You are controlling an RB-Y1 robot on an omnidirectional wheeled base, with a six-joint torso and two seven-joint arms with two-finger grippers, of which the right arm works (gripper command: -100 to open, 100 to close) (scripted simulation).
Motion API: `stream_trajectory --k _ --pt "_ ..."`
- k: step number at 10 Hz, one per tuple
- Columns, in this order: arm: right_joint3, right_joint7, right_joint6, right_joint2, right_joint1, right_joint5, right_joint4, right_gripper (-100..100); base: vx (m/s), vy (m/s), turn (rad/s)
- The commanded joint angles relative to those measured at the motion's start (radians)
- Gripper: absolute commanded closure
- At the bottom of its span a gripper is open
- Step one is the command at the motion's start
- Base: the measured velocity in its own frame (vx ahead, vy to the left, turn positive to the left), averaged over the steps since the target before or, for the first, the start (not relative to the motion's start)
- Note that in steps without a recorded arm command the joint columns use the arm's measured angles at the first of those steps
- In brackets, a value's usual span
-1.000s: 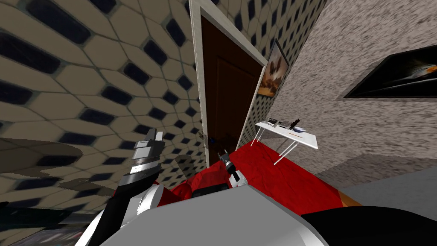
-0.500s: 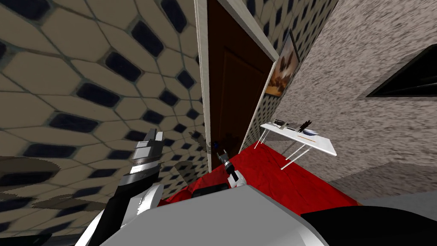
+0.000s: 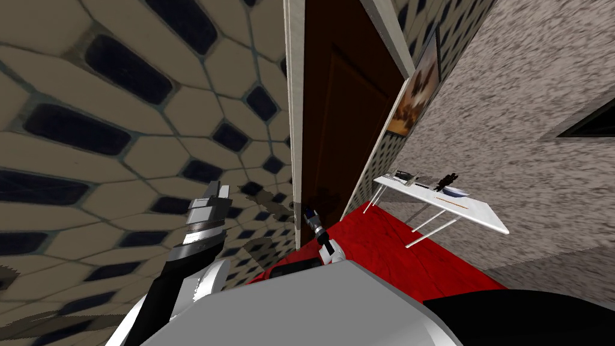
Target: Pull the door open
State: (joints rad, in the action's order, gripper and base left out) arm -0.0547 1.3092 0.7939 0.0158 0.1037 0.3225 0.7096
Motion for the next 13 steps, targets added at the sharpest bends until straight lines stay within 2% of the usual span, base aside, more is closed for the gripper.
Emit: stream_trajectory --k 1,2,7,8,11,13 --pt "0.0 0.0 0.0 0.0 0.0 0.0 0.0 -100 0.077 0.027 0.004" --pt "0.0 0.0 0.0 0.0 0.0 0.0 0.0 100 -0.009 -0.002 0.006" --pt "0.0 0.0 0.0 0.0 0.0 0.0 0.0 100 -0.015 -0.005 0.001" --pt "0.002 -0.003 -0.019 0.004 -0.002 -0.017 -0.004 100 -0.122 -0.013 -0.015" --pt "0.008 -0.009 -0.044 0.01 -0.002 -0.044 -0.004 100 -0.171 -0.062 -0.026" --pt "0.016 -0.017 -0.078 0.017 -0.001 -0.083 -0.005 100 -0.203 -0.062 -0.045"
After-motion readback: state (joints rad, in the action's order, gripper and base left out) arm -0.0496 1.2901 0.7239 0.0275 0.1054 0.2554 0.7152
